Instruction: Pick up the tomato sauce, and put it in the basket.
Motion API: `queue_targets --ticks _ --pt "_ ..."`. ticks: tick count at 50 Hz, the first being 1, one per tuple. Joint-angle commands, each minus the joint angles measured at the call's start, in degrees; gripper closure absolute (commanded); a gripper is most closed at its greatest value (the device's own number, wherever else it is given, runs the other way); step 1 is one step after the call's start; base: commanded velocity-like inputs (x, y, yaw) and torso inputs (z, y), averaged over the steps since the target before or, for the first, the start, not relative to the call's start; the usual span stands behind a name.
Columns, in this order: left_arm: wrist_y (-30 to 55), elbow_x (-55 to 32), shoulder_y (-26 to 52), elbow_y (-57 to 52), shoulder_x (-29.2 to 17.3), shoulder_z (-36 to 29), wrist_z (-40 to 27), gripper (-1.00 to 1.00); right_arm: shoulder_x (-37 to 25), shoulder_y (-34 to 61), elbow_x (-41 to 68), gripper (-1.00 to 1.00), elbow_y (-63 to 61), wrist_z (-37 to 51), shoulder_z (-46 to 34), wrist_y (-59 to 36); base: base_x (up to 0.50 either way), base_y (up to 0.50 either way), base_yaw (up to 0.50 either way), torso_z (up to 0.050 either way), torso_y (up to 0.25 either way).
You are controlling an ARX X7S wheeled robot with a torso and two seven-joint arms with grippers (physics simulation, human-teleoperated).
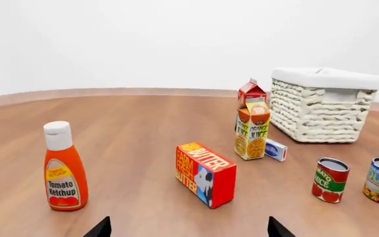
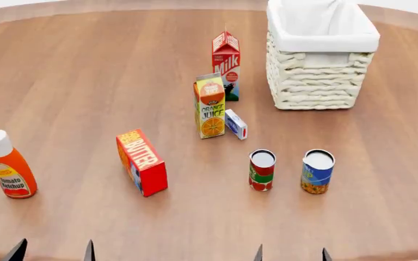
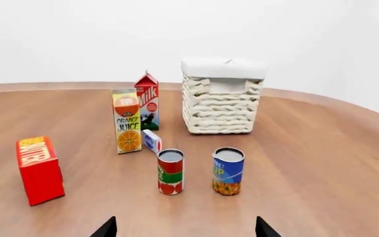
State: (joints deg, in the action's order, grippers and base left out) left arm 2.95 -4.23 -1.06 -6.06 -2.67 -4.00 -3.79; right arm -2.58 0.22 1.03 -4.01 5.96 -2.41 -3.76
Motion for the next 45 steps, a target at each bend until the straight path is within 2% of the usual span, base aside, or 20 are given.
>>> queue_targets --ticks 1,4,5,10,11,12,28,45 --pt "5.52 -4.25 -1.58 -12.93 -1.72 -1.52 -0.36 -1.0 -0.75 -0.08 -0.23 -1.0 -9.99 3.39 -1.54 -6.86 0.0 0.0 0.0 0.0 0.0" --pt "7.45 -5.41 -2.28 -17.29 -1.81 -1.59 -1.07 -1.0 -0.92 -0.33 -2.99 -1.0 -15.11 5.8 -2.37 -9.83 0.0 0.0 0.0 0.0 0.0" --pt "10.82 -7.02 -3.08 -25.72 -2.42 -0.74 -2.03 -1.0 -0.97 -0.56 -3.36 -1.0 -22.28 5.96 -2.51 -13.83 0.0 0.0 0.0 0.0 0.0" --pt "14.77 -8.96 -3.25 -34.23 -3.56 1.11 -4.05 -1.0 -1.15 -0.21 -4.68 -1.0 -31.79 7.5 -2.78 -20.06 0.0 0.0 0.0 0.0 0.0" --pt "21.63 -12.45 -2.96 -42.82 -5.09 3.99 -6.7 -1.0 -0.78 1.86 -8.37 -1.0 -40.38 8.06 -4.07 -28.65 0.0 0.0 0.0 0.0 0.0" --pt "22.31 -12.69 -2.74 -48.33 -5.27 4.05 -6.96 -1.0 -0.7 2.13 -8.02 -1.0 -45.45 7.97 -4.11 -31.37 0.0 0.0 0.0 0.0 0.0" --pt "21.94 -13.58 -2.98 -48.77 -6.36 3.34 -8.22 -1.0 -2.72 2.25 -7.67 -1.0 -45.71 9.47 -5.81 -31.27 0.04 0.0 0.0 0.0 0.0" --pt "20.94 -14.08 -3.08 -48.34 -7.41 2.67 -9.16 -1.0 -3.74 2.74 -6.24 -1.0 -45.89 10.53 -6.39 -31.86 0.5 0.0 0.0 0.0 0.0"
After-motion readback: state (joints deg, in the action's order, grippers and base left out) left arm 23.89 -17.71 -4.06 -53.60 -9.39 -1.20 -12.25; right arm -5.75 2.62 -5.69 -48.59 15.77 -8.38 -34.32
